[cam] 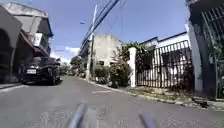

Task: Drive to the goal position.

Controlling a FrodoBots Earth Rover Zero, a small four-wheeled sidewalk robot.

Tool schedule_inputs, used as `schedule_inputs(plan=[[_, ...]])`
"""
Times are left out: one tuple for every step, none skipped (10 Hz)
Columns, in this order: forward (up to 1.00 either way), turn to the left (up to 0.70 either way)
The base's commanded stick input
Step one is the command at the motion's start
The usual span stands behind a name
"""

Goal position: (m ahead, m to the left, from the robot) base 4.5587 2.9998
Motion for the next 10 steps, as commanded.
schedule_inputs(plan=[[1.0,0.28],[1.0,0.04],[1.0,0.0],[1.0,0.0],[1.0,0.0],[1.0,0.0],[1.0,0.0],[1.0,0.0],[1.0,0.0],[1.0,0.0]])
